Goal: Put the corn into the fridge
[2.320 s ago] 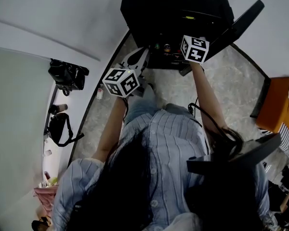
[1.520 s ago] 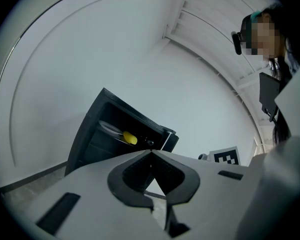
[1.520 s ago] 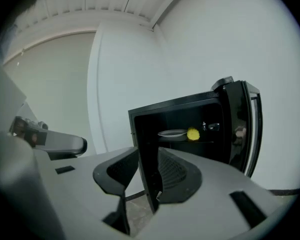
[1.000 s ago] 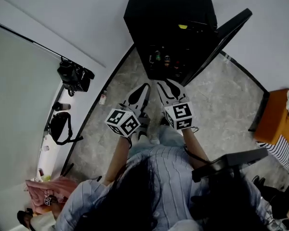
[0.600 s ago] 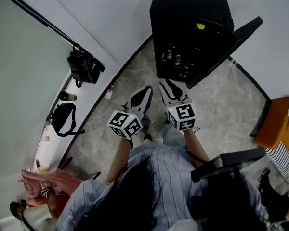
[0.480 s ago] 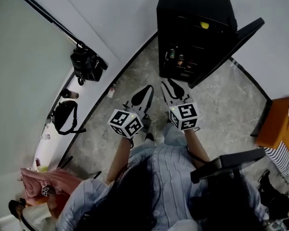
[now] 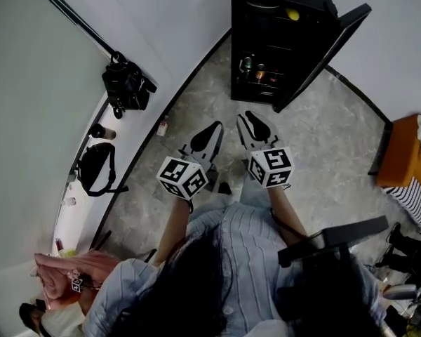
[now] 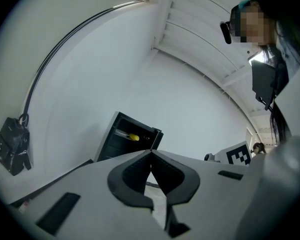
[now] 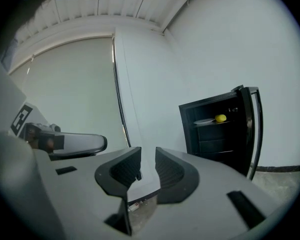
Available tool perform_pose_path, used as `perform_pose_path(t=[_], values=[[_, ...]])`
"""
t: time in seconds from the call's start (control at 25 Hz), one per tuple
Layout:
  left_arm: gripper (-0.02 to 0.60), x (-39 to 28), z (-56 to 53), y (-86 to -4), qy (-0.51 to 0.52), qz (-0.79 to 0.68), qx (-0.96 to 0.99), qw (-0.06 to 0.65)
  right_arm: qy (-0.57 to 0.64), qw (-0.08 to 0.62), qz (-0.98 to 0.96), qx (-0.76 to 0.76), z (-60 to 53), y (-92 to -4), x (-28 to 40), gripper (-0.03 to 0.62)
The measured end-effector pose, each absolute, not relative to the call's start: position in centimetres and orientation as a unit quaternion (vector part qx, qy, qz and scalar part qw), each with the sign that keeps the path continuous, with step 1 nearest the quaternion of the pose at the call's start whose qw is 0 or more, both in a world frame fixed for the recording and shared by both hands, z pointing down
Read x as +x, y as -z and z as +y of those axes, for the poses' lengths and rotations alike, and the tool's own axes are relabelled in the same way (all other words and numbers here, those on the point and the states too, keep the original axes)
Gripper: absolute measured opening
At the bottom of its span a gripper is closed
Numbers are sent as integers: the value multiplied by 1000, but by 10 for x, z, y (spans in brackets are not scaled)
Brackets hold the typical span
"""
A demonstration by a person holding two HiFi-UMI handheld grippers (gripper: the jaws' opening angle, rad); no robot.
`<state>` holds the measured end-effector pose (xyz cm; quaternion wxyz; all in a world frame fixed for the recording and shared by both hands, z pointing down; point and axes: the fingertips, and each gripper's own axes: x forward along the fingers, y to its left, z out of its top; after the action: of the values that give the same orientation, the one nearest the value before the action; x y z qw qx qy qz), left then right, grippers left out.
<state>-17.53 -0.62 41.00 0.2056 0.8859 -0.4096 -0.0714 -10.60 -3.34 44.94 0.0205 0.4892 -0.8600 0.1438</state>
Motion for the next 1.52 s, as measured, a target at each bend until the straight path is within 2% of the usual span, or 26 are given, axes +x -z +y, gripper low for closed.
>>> perform_pose_path(t=[0.96,1.52], values=[[6,-150,51,-413,65,-320,925,192,-135,-20,-841,524,60,-427,-80,48],[6,-149,75,-418,53,-314,929,190,-136,0,-858,495,90,-437,-101,25]])
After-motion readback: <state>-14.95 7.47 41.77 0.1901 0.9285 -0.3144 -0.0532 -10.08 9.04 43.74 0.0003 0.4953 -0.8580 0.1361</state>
